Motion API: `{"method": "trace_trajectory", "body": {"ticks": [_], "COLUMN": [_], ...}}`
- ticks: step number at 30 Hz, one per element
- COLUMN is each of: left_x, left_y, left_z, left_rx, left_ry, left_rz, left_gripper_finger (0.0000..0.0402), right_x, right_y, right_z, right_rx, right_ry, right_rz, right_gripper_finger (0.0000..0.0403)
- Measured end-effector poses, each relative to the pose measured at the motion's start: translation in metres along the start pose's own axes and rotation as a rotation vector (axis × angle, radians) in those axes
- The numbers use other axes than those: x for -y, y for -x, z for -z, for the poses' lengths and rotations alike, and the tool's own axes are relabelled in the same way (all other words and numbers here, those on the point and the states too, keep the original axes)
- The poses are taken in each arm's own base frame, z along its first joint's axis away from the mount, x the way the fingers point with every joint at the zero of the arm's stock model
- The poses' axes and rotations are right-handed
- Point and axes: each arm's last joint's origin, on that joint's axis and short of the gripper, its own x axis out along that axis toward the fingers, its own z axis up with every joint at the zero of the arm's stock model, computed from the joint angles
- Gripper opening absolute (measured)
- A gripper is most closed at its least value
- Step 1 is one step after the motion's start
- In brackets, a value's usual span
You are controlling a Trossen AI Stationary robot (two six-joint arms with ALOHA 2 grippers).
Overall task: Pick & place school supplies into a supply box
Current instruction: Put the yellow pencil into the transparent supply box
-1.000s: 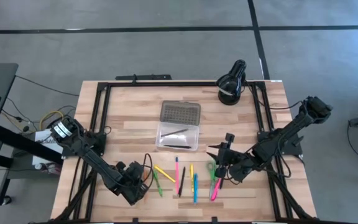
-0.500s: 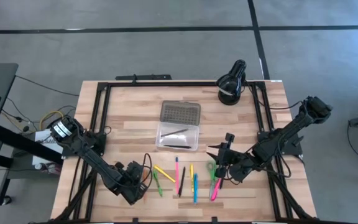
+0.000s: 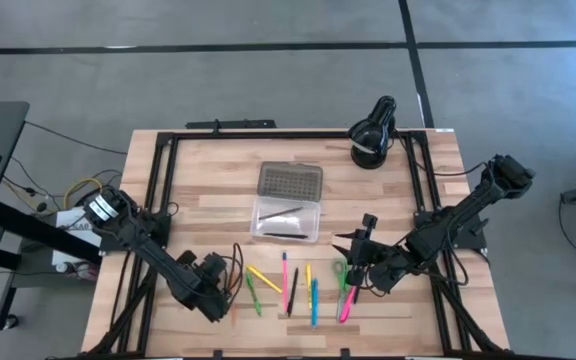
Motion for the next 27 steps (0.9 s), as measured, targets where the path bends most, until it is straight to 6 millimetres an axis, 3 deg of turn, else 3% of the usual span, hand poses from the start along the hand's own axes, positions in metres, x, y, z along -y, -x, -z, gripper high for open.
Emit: {"method": "trace_trajectory", "body": {"ticks": [9,17,22,27], "left_x": [-0.010,-0.007,0.004,0.012], "left_y": [-0.001,0.026,0.047,0.061], "left_z": [-0.006,-0.022,-0.043,-0.077], "left_rx": [0.032,0.160,0.300,0.393], "left_ry": [-0.081,-0.149,-0.284,-0.416], "left_rz": [-0.119,-0.180,-0.159,-0.154], "left_gripper_finger": [0.0018,0.0018,0.0018,0.0018], "right_x": [0.000,0.000,0.000,0.000], "right_y": [0.000,0.000,0.000,0.000], "right_z": [0.000,0.000,0.000,0.000], "right_rx": [0.000,0.000,0.000,0.000], "right_ry": [0.000,0.000,0.000,0.000], "right_rz": [0.000,0.000,0.000,0.000], "right_gripper_finger": [0.0121,0.0120,0.0121,0.0121]}}
